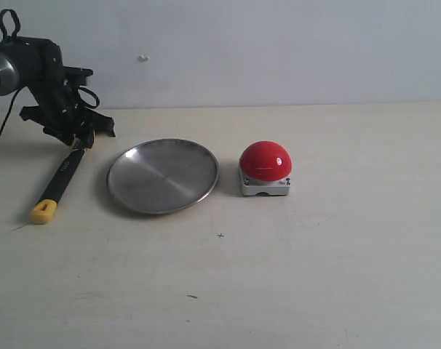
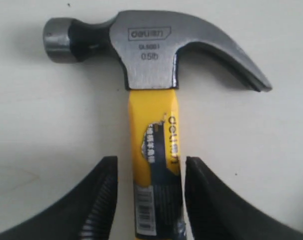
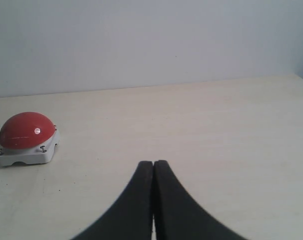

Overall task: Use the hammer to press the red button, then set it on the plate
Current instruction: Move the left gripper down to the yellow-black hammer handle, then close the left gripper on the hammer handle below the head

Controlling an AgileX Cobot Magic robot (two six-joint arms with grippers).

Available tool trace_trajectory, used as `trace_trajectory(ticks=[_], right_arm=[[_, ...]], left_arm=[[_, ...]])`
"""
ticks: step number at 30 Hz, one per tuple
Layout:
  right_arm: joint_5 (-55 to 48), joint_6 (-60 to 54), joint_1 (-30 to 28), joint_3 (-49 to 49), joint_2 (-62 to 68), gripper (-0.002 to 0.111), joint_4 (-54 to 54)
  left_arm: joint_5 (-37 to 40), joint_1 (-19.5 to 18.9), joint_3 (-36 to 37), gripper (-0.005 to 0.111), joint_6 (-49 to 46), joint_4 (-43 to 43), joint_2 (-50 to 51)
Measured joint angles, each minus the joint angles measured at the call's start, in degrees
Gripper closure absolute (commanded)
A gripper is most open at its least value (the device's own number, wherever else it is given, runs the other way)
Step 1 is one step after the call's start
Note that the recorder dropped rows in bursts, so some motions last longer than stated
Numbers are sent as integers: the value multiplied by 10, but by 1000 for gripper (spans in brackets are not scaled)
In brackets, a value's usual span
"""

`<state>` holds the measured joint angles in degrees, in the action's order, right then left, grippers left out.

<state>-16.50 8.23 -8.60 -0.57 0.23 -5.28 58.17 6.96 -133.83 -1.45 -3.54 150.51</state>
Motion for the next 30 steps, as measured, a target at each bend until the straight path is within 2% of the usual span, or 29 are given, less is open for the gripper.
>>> trace_trajectory(ticks=[8,11,13,15,17,30], right_arm=[[0,0,0,0,0,108,0],[0,0,0,0,0,108,0],[0,0,0,0,0,108,0],[0,0,0,0,0,108,0],[0,0,0,0,0,108,0],[0,0,0,0,0,108,0]], left_arm=[[18,0,0,63,-10,-1,5],[18,0,0,67,-13,-1,5],[18,0,0,75,-15,0,5],[18,0,0,88,-15,1,5],[18,0,0,107,-17,1,5],[18,0,0,107,-21,1,5]])
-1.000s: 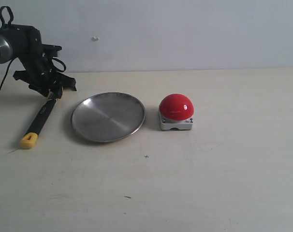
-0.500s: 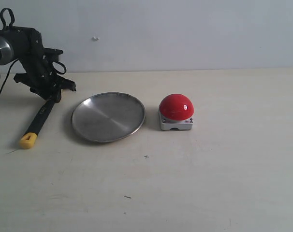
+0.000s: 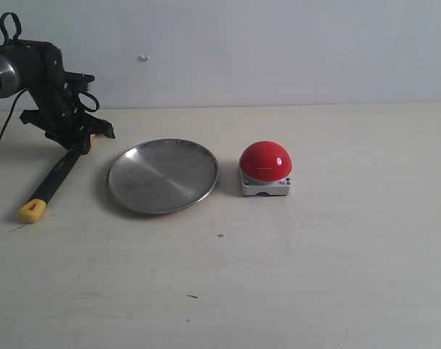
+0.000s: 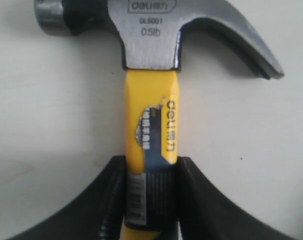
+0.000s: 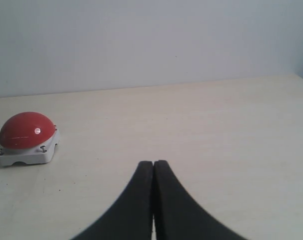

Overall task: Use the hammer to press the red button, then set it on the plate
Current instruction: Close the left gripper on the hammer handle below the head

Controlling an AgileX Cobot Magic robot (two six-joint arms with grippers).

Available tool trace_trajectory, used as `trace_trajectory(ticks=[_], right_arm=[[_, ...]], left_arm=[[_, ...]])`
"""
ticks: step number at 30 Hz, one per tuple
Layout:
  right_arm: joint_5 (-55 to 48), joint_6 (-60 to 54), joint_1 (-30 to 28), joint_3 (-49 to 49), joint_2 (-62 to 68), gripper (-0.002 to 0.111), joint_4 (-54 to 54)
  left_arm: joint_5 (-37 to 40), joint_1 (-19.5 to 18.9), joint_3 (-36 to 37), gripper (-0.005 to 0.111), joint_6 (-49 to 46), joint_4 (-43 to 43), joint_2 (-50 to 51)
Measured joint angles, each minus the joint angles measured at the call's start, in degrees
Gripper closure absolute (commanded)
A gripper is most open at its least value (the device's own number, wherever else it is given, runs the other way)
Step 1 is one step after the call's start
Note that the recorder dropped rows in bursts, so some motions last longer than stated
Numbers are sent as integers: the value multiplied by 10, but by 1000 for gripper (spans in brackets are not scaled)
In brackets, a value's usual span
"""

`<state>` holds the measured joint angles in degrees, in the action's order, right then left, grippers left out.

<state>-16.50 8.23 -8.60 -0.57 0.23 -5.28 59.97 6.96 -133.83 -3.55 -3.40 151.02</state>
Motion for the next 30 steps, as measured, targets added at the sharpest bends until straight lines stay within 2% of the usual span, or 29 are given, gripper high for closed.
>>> trace_trajectory(ticks=[23,30], right_arm=[[0,0,0,0,0,108,0],[0,0,0,0,0,108,0]], left_arm=[[-18,0,0,107,-3,0,-3],[41,0,0,107,-30,0,-6]])
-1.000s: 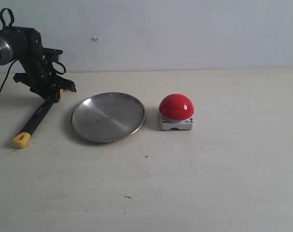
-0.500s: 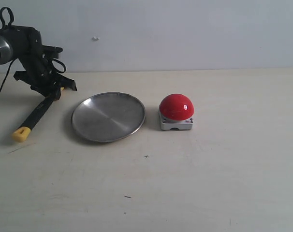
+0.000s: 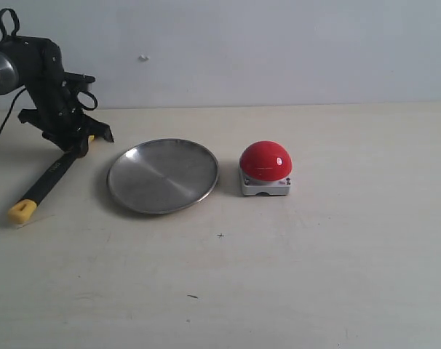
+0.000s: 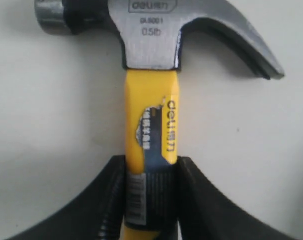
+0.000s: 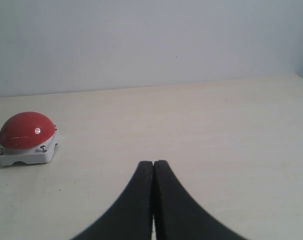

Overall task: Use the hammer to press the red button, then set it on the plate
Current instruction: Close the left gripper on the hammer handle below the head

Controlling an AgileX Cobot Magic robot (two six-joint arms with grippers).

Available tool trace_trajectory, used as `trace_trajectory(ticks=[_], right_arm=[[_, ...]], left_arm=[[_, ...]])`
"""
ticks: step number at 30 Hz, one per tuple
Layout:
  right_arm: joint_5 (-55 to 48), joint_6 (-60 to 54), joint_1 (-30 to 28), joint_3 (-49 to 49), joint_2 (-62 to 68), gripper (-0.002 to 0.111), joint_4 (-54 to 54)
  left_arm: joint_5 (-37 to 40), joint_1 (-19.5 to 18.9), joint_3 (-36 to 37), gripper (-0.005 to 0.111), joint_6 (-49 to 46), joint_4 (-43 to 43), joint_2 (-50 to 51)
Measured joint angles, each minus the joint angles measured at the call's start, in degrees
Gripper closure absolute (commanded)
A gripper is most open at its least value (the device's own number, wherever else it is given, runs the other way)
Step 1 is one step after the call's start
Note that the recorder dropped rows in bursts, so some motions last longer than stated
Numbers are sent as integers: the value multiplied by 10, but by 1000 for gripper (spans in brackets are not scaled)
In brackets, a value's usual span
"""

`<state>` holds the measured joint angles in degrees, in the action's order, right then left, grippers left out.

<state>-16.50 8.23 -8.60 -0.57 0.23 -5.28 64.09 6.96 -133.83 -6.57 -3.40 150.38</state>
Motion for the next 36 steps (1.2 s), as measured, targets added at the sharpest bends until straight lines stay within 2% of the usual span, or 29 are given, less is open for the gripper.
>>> trace_trajectory(ticks=[5,12,20,23,36], right_arm=[[0,0,0,0,0,108,0],[0,0,0,0,0,108,0],[0,0,0,0,0,108,0],[0,0,0,0,0,108,0],[0,0,0,0,0,108,0]], left_arm=[[50,0,0,107,-16,0,-1],[54,0,0,103,-16,0,-2],[58,0,0,72,-15,0,-5],[58,0,0,65,-17,0,-6],[30,0,0,65,-19,4,-10]])
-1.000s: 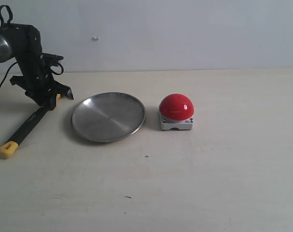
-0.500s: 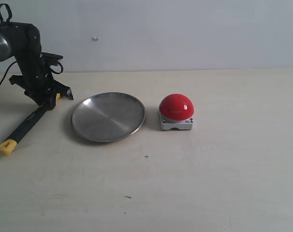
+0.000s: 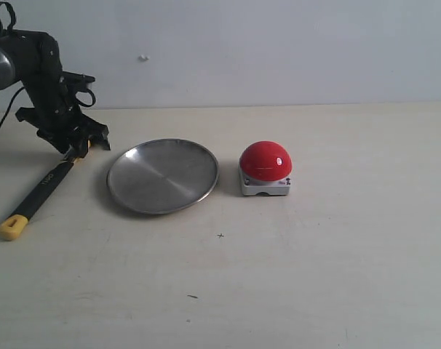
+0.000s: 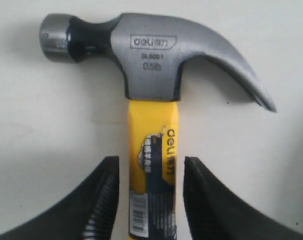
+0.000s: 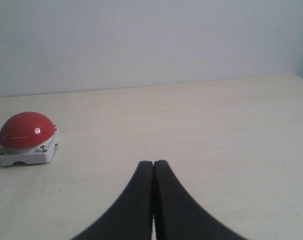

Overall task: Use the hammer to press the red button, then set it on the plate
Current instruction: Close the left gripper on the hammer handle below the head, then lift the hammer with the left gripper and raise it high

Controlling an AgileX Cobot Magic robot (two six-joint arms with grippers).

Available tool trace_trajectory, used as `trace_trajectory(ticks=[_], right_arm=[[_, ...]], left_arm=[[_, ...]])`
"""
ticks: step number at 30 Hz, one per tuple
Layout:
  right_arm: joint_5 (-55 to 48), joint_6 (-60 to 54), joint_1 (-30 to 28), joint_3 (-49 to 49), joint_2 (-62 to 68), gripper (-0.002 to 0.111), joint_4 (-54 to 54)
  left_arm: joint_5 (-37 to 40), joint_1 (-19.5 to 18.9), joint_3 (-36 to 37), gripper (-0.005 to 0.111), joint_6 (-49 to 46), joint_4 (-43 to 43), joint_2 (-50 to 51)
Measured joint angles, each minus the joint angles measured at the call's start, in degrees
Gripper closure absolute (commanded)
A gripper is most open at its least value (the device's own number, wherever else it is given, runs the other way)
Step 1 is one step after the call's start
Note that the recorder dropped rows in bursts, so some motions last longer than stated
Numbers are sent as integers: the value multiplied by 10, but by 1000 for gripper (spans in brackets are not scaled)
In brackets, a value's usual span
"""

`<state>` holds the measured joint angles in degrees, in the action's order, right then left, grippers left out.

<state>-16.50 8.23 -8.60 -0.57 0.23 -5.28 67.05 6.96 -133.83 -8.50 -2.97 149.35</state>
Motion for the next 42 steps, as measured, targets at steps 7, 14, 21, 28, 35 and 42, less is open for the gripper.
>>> trace_trajectory(ticks=[7,14,21,28,35,42], right_arm=[[0,0,0,0,0,108,0],[-1,0,0,0,0,108,0],[-1,0,0,0,0,108,0],[-1,0,0,0,0,108,0],[-1,0,0,0,0,108,0],[-1,0,0,0,0,108,0]], left_arm=[[10,0,0,65,0,0,0],[26,0,0,65,0,1,0],[27,0,0,65,0,1,1],[24,0,-3,107,3,2,11],[15,0,-1,107,10,3,5],[17,0,1,107,16,15,-76]])
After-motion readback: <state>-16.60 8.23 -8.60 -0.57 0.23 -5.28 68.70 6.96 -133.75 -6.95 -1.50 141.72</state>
